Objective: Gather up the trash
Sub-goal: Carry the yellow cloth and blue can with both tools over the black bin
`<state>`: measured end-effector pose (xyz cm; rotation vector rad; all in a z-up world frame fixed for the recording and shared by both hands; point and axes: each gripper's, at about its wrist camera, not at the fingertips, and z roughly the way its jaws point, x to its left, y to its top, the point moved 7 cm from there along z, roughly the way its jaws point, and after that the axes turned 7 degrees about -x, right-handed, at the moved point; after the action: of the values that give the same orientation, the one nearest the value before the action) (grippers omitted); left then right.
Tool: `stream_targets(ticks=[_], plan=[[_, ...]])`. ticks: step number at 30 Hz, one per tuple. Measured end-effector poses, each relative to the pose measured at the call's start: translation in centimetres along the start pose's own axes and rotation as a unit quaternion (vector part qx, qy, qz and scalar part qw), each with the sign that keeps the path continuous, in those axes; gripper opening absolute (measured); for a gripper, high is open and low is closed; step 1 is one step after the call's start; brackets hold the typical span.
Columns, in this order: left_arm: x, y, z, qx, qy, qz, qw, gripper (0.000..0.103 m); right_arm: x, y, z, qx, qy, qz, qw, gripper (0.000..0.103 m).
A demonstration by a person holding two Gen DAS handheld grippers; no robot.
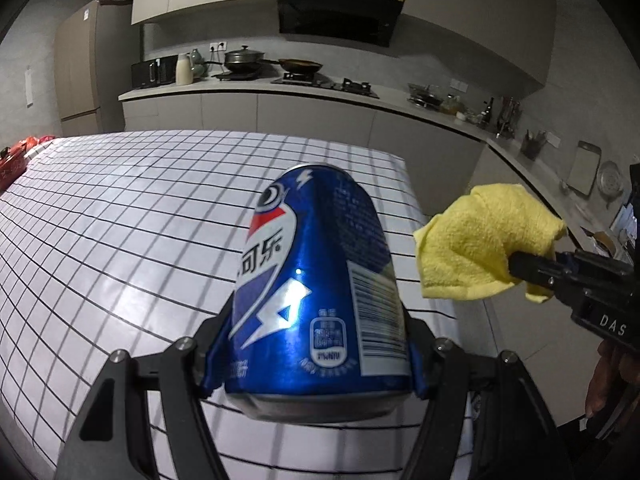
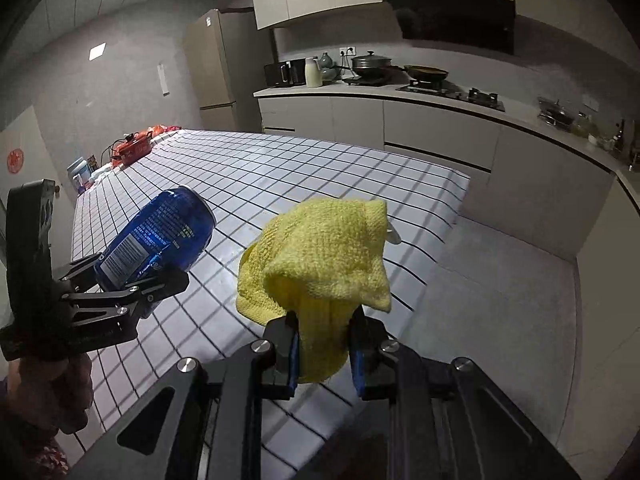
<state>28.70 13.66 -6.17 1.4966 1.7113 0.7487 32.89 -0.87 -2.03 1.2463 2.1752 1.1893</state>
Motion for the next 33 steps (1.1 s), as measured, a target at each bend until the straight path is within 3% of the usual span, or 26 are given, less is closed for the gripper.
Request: stream_targets(ticks=[18, 26, 33], plan=[[-14.6, -3.4, -3.0, 0.003, -0.080, 0.059, 0.9951, 0.069, -10.9, -6.2, -14.0, -0.022, -0.079, 0.051, 0.995, 0.021], [-20.7, -6.7, -3.3, 0.026, -0.107, 0.080, 0.9907, 0.069, -16.2, -11.5, -19.8, -0.014, -0.112, 0.079, 0.991, 0.021], [-25.4, -10.4, -2.9, 0.058, -0.114, 0.088, 0.9879, 0.069, -19.6, -16.7, -22.1, 0.014, -0.129, 0.095, 0.987, 0.021]])
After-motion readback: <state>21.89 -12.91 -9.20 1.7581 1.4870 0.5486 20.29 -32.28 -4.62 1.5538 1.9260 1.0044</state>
